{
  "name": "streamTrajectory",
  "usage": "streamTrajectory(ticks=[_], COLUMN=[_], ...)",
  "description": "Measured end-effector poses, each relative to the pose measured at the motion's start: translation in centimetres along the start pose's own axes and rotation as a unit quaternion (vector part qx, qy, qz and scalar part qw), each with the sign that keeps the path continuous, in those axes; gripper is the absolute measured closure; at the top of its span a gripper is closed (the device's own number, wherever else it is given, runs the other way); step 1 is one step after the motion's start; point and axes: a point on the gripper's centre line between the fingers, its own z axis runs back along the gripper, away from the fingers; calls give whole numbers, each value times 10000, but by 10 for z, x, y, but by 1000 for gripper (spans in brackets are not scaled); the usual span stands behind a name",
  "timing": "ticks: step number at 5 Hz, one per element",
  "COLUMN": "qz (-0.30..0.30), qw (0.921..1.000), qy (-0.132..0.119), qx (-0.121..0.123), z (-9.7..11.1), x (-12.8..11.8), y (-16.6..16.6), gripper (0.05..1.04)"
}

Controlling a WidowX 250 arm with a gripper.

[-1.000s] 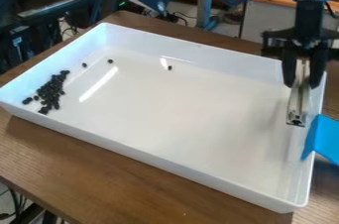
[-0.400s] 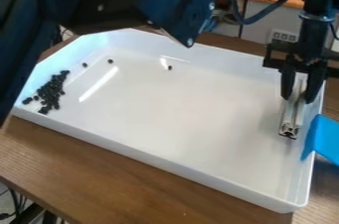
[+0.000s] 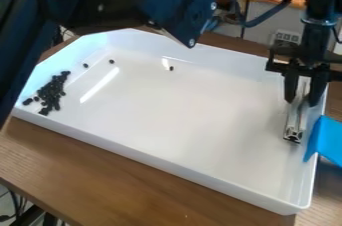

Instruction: Sweep into pile

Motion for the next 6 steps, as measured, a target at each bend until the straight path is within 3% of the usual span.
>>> streamTrajectory(ticks=[3, 4, 6], qz=[45, 246, 1135], qw=[9994, 9984, 9875], qy=[-224, -387, -841], qx=[247, 327, 692], z=[-6, -3, 11], x=[-4, -3, -8], y=[8, 37, 146], gripper=[742, 742, 742])
